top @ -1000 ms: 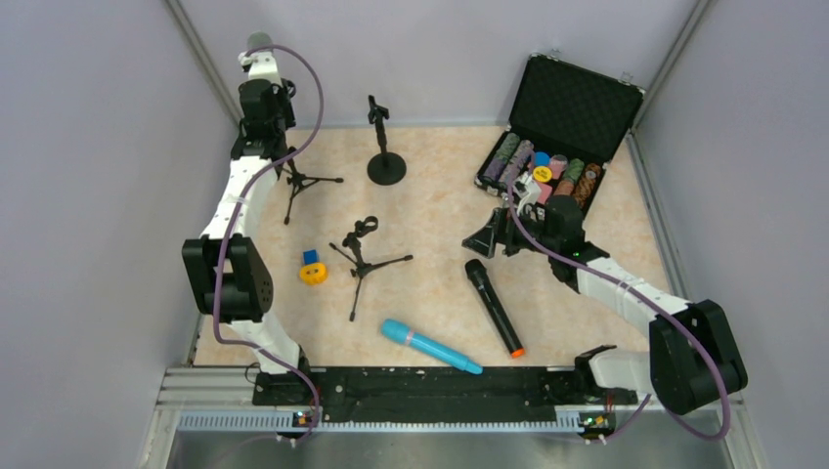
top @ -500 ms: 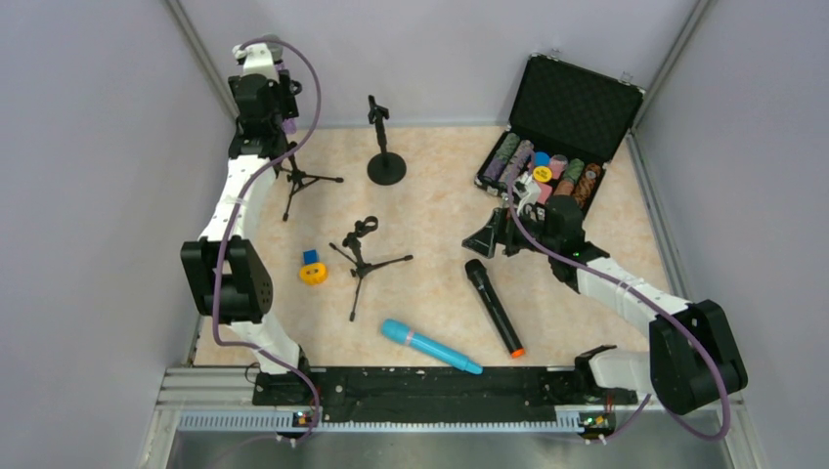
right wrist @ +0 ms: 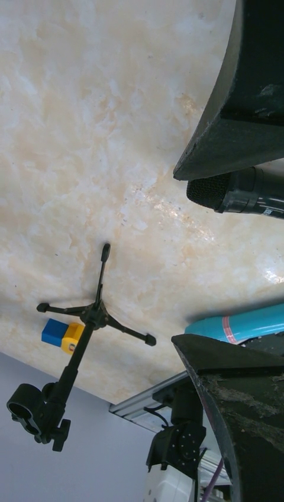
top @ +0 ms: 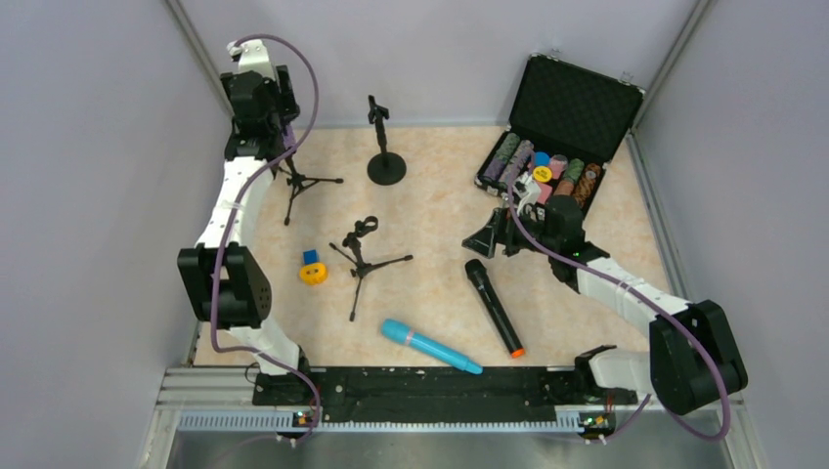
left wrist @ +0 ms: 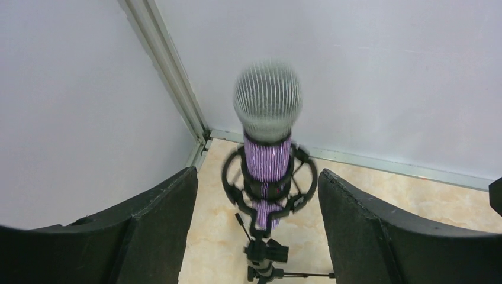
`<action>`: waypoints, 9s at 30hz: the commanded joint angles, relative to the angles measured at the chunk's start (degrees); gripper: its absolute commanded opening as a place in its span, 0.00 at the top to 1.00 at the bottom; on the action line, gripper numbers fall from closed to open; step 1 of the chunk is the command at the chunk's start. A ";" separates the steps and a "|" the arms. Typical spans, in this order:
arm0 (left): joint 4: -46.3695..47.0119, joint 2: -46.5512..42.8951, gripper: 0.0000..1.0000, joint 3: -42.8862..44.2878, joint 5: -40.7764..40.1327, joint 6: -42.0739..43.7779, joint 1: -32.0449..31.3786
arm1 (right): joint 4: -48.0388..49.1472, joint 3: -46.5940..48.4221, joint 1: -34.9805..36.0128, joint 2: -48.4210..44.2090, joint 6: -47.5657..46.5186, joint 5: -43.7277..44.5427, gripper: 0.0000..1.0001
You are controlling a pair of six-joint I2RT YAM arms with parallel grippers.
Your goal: Attach the microphones to the stand
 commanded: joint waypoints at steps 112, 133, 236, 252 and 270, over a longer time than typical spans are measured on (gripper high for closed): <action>-10.62 -42.15 0.11 -50.35 33.38 8.23 -19.00 | 6.87 -2.27 -0.36 3.13 5.07 -2.67 0.01; -10.04 -38.75 0.57 -49.76 34.96 9.45 -19.36 | 3.20 0.74 -0.42 3.22 3.40 -1.60 0.01; -0.46 -7.75 0.99 -25.78 31.00 11.27 -29.51 | -5.83 2.63 -0.31 0.73 -3.20 3.84 0.01; 2.27 -9.03 0.56 -28.23 28.22 6.33 -30.10 | -6.27 2.56 -0.34 0.97 -3.41 3.71 0.01; 15.65 -21.07 0.11 -35.59 38.57 4.91 -30.47 | -8.83 4.23 -0.35 0.26 -3.46 4.05 0.01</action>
